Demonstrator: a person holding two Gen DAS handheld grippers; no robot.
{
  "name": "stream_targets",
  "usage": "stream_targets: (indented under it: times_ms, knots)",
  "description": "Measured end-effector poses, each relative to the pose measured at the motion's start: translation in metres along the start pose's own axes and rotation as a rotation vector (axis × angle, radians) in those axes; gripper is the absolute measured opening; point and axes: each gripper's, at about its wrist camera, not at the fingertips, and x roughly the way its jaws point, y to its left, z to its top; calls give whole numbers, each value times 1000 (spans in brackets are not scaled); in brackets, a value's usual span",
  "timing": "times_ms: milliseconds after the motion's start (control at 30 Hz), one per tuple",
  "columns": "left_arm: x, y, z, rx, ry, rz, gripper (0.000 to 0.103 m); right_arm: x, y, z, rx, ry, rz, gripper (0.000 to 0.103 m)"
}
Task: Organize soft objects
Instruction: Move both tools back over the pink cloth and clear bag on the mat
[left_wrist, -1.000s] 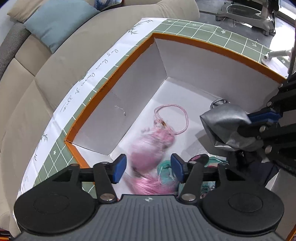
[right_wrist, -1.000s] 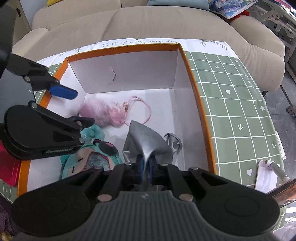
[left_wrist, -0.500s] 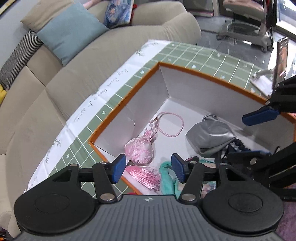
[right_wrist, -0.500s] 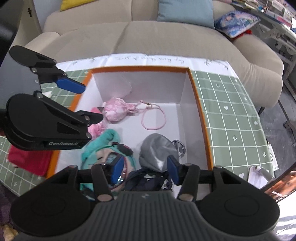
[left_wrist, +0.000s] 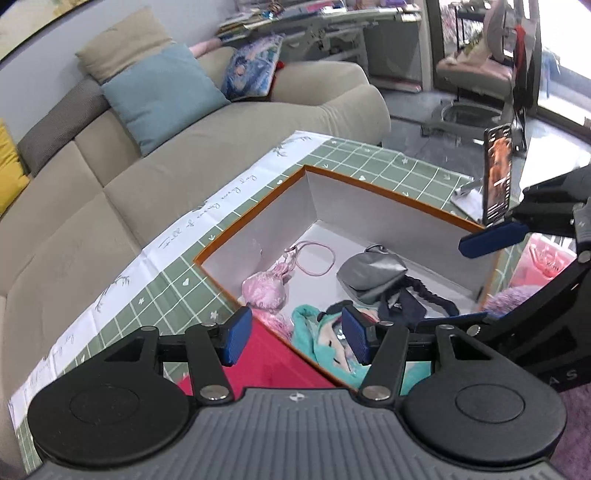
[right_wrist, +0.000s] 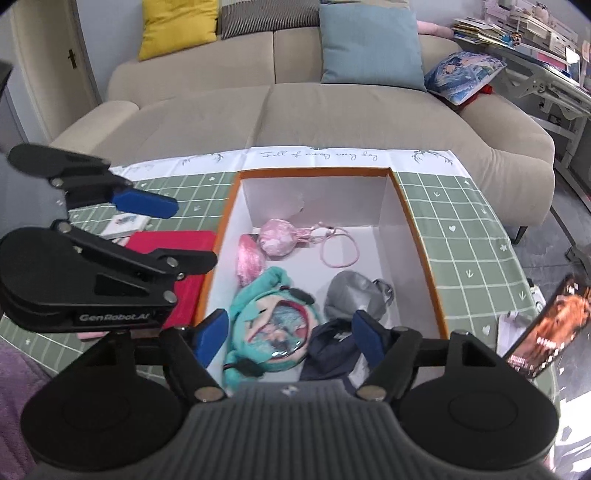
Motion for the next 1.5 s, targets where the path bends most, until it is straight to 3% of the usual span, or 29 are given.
stream_targets:
  times_ms: [233, 367, 700, 933, 1500]
  knots:
    - [-39, -3, -34, -88, -51, 2, 66, -18, 23, -24, 14, 6, 25, 74]
    - [-55, -6, -54, -95, -69, 51, 66, -21, 33, -35, 10, 29, 41, 75]
    - [-71, -2, -107, -207, 5, 41, 66, -13, 68, -56, -45, 117, 91, 76]
    - [-80, 18, -134, -319, 34, 45, 66, -5, 99, -57, -109, 149, 126, 76]
    - [-102, 76, -187, -469, 71, 110, 64, 24, 185, -37, -278, 184, 216, 74]
